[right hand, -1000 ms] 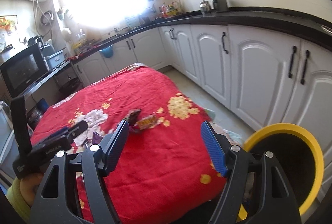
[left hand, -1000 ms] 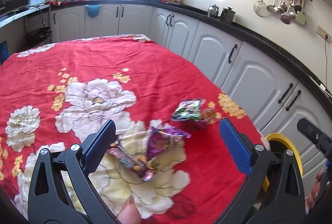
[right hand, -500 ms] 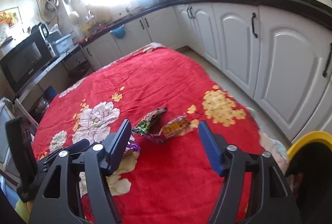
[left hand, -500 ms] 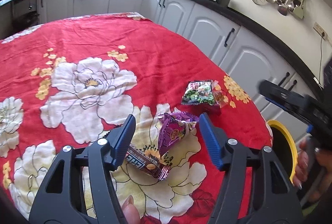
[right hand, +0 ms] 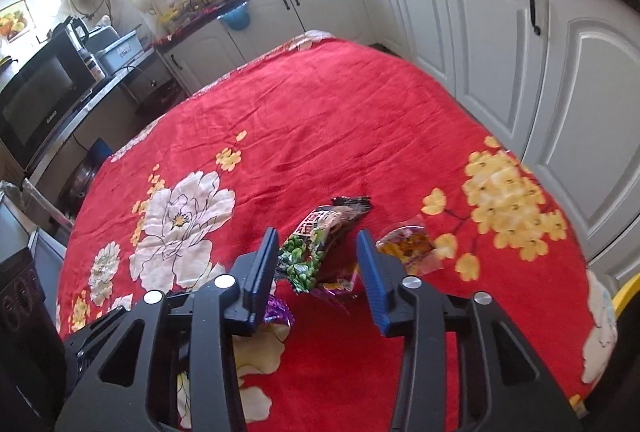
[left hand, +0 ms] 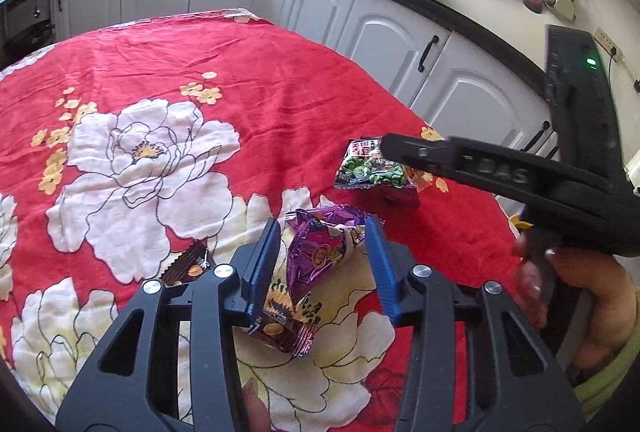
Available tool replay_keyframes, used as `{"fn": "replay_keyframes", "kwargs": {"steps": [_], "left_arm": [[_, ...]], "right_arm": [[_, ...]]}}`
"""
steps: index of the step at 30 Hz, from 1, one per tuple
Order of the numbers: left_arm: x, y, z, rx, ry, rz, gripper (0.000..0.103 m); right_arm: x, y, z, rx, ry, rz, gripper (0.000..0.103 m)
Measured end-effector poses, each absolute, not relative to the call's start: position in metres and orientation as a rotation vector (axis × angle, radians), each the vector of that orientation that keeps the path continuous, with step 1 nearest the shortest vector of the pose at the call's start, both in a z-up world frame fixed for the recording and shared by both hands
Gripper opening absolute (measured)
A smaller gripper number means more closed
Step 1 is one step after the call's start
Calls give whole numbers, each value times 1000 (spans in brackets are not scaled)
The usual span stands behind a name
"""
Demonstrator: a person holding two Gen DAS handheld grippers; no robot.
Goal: Collect trash
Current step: 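Grasp the purple wrapper with the left tool while the right tool grasps the green snack packet, then carry the purple wrapper and green packet over the yellow-rimmed bin with both tools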
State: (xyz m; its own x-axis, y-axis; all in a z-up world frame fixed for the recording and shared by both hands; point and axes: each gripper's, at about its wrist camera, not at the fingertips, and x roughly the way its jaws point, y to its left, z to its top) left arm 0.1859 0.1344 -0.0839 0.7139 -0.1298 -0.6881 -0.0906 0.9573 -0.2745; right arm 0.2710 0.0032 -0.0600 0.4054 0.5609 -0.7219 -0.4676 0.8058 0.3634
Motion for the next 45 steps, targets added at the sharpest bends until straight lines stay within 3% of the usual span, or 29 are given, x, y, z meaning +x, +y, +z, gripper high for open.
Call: {"fn": "replay_keyframes", "kwargs": {"steps": [3,4,10,25,45], "left_arm": [[189,133,-85,-296,785,-29,33],[189,133,-85,-296,787,-31,32],[193,133,-91,-299,809,-37,23],[184,118,-85,-297,807,-114,15],[167,65,-54,-224,755,-207,14]], "right_arm": [[277,8,-68,115,975,641,21],[279,8,-72,120,986,641,10],[271,-1,-71,143,954,645,6],[237,-45,-45,148,829,621,6],[195,-135,-22,197,730,534,6]]}}
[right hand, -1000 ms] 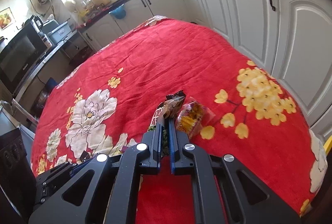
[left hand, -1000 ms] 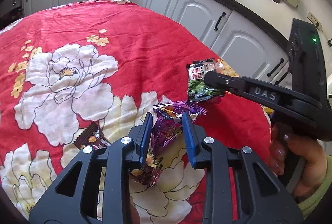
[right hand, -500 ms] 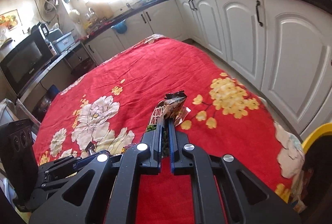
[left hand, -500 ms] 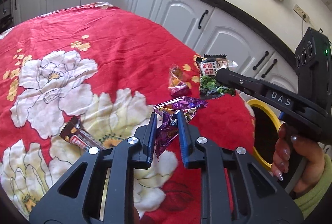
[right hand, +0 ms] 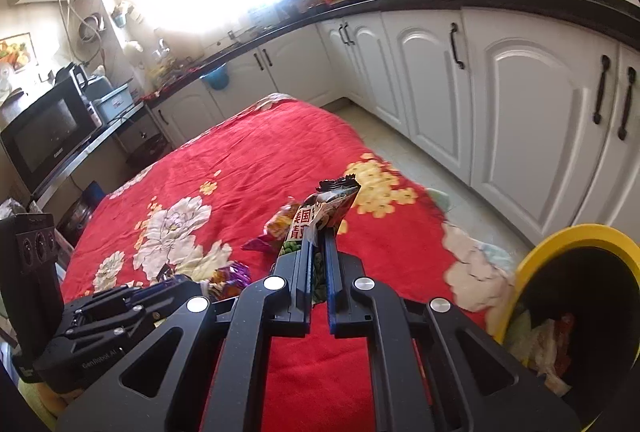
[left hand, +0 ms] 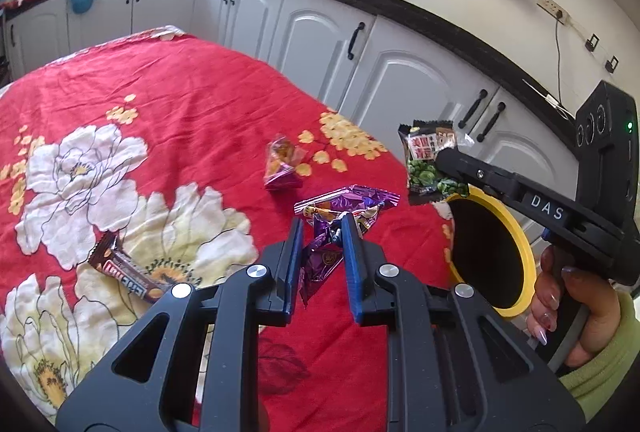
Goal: Collect trash
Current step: 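Carry the purple wrapper and green packet over the yellow-rimmed bin with both tools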
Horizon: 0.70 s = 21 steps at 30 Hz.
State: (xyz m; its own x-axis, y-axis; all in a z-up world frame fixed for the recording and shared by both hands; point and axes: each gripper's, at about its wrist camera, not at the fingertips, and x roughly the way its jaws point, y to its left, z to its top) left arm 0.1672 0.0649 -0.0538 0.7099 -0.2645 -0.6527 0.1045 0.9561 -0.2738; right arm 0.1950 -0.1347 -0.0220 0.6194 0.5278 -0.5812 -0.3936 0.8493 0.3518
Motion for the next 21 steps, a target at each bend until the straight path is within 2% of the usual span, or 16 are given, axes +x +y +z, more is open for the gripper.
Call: {"fn": "replay_keyframes", "kwargs": {"steps": [21], "left_arm": [[169,-4,-24,-175,682,-266,14]], "right_arm": [[160,-236,-15,238,667,394,6]]}}
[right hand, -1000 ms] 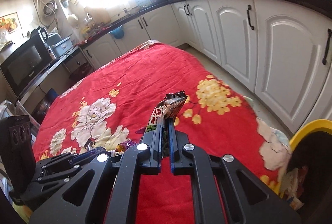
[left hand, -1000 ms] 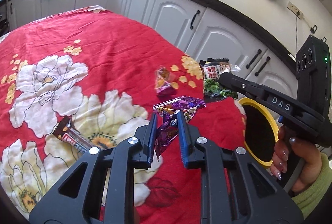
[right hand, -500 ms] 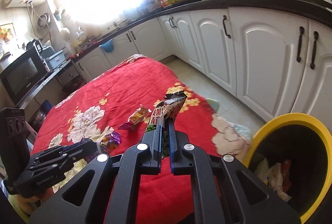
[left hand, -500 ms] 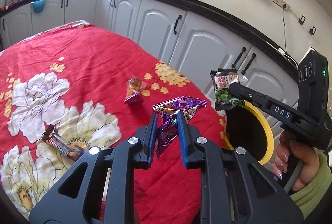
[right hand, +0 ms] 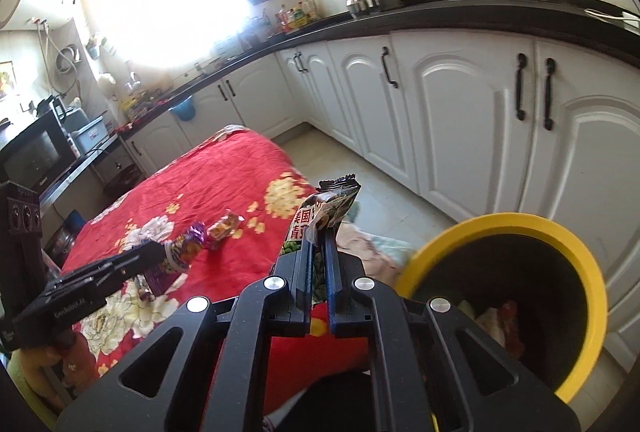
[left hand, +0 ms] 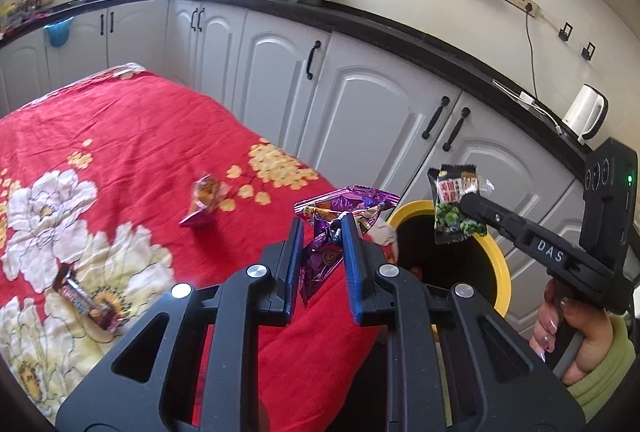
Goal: Collect trash
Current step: 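Carry the purple wrapper and green packet over the yellow-rimmed bin with both tools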
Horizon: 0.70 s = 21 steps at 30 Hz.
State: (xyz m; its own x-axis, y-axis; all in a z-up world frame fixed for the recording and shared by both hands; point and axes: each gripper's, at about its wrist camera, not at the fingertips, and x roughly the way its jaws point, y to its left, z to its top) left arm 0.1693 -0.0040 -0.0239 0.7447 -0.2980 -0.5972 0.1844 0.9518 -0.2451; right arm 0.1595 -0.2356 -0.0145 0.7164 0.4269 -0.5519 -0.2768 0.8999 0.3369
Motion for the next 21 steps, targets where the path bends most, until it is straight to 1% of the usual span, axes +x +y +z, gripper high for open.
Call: {"fn": "replay_keyframes", "kwargs": {"steps": [11,21], "left_arm": [[181,-60,-19,-144,669,-327,14],[195,-108,-25,-114,692,-388,14]], "right_arm": [[148,-287,-28,252,674,306,6],[135,-333,-46,287,690,226,6]]}}
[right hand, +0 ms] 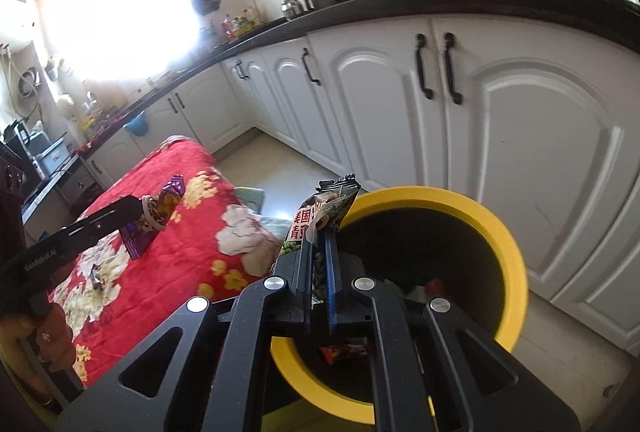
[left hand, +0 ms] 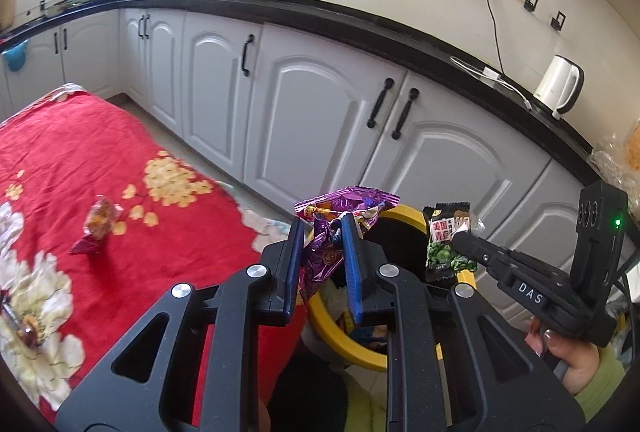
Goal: Collect trash
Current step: 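Carry the purple wrapper and green packet over the yellow-rimmed bin with both tools, then open the left tool to drop the purple wrapper while the right tool releases the packet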
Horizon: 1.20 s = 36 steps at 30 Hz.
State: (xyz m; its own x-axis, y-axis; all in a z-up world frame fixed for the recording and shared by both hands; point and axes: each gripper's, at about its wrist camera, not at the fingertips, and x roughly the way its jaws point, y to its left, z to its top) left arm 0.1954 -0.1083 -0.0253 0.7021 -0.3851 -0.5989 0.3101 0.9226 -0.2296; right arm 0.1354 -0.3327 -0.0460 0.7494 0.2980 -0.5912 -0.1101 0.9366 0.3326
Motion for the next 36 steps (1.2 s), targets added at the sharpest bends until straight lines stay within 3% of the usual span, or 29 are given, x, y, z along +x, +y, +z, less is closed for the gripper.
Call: {"fn": "replay_keyframes", "kwargs": {"steps": [32,35,36], "left_arm": [[215,-202,-88,-7,827,-491,15],[215,-204,-92,-4,840,-495,16],[215,-205,-93,-3,842,-494,22]], "right_arm": [[126,-391,-113,373,825,126,8],[126,-393,-113,377,825,118,18],[126,-394,-113,378,824,113,21]]}}
